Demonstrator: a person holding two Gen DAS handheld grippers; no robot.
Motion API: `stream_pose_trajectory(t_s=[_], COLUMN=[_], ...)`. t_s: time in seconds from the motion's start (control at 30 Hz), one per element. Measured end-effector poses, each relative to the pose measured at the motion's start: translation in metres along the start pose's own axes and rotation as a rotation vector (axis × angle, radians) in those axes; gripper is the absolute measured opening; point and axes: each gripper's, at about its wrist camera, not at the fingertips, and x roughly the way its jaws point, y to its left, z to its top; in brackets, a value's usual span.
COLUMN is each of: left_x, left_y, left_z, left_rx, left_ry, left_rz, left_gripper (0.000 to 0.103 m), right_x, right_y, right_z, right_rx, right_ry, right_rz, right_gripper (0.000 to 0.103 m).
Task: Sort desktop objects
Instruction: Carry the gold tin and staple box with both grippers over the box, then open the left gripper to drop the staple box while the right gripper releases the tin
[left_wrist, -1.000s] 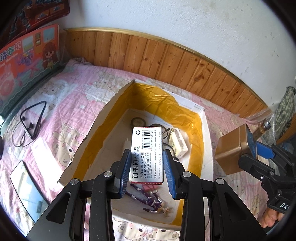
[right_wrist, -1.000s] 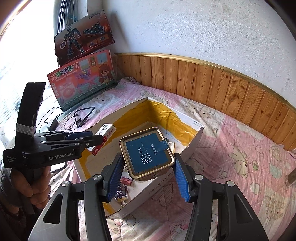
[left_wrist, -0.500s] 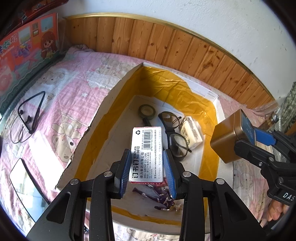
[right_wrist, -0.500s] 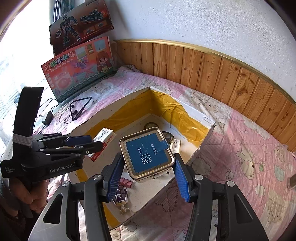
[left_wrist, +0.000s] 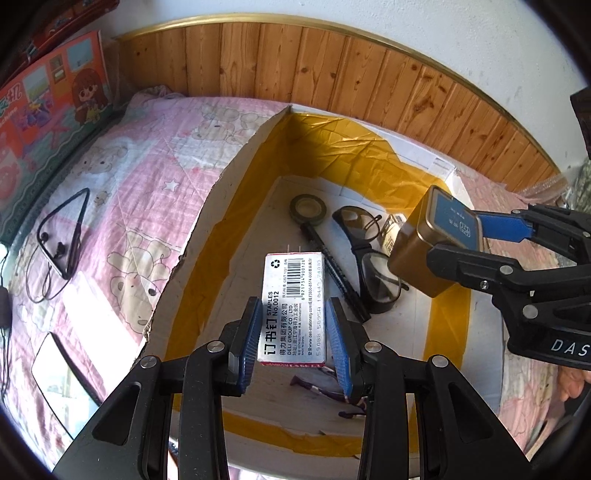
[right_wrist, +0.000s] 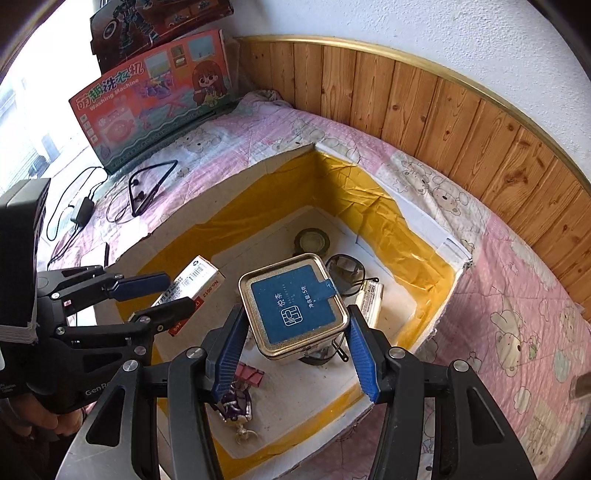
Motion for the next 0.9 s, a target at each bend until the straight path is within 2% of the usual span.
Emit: stream_pose_trajectory(t_s=[0.33,0.47,0.63,0.9], left_x=[0.016,0.024,0.030,0.032], left_y=[-0.001,-0.002,0.002,0.005], left_z=[0.000,-0.001,-0.001,0.000], left_rx=[0.038,0.048,0.027,0.010], left_ry=[0.042,0.079,0.108,0.115], left_rz=[0.016,0.046,0.044,0.049], left_gripper=[0.036,0.037,0.037,0.037], right_x=[0.038,0.050,0.065,0.085], right_y=[0.000,0.001,0.003,0.006], right_z=[0.002,0.012,0.029,0.049], right_rx=[-0.090,-0.083,-0.084,-0.100], right_ry=[0.150,0.172,0.191,0.218], right_rz=[-0.034,-0.026,-0.045,-0.063], right_gripper=[0.055,0.055,0.055,0.055])
